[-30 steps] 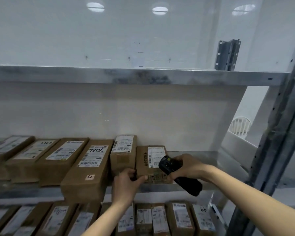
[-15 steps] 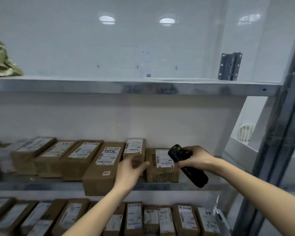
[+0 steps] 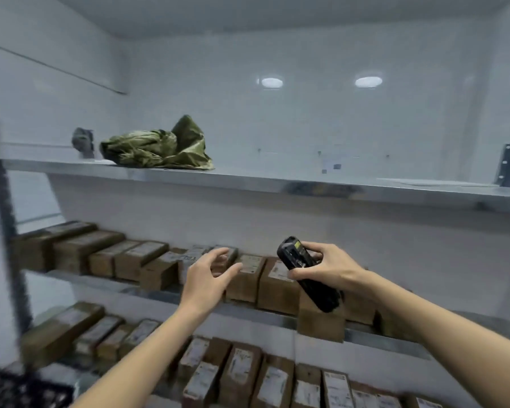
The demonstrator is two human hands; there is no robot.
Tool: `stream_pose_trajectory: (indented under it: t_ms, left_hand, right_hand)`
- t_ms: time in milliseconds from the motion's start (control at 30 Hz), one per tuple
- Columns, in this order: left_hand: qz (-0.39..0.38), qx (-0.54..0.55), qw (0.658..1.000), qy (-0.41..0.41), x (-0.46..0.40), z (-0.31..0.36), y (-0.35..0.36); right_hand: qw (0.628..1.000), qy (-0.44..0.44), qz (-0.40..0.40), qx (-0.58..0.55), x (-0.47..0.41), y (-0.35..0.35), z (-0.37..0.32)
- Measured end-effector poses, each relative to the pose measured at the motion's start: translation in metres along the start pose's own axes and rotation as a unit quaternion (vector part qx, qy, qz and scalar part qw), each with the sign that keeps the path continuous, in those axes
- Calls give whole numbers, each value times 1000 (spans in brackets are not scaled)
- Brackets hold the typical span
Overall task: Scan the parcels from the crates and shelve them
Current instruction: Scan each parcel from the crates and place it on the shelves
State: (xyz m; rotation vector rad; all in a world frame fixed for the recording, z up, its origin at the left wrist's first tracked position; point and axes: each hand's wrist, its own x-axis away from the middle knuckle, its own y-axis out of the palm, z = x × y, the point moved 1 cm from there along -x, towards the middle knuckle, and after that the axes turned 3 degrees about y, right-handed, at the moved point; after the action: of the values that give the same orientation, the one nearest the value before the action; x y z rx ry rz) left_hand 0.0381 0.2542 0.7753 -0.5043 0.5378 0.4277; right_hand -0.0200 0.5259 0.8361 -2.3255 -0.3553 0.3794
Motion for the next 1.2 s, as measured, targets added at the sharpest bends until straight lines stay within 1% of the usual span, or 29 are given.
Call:
stream_pose_trajectory:
  t_ms: [167,300,400,533,733,867,933,1033,1200]
  left_hand:
    - [79,-70,993,-49,35,-65,-173]
    - [152,-118,974,-121,79,-118,-306]
    - [192,-141,956,-171,110,-153,-384]
    - [231,-179,929,-229,138,-211,-461]
    - [262,-207,900,-281,135,-325,-534]
    - [263,-184,890,-324,121,-419,-563]
    - [267,-164,883,-350,122,-467,-572]
    - [267,-136,867,-398,130,-539,-571]
    - [204,-107,860,-456,143,-655,-560]
  right_hand:
    - [995,-74,-69,-3,-24,131,-124]
    - [983,-124,-138,9,-44,248,-212]
    - [969,-152,-193,10,-54,331,-266]
    - [952,-181,-246,6,-79,437,-319]
    - [929,-204,-309,21,-147,593,-373]
    - [919,-199,-339,27,-208,698,-386]
    - [914,-189,-356,39,-230,751,-380]
    - [907,-148,-389,60,-254,821,-356]
    - [898,-99,-420,87,-290,932,-308]
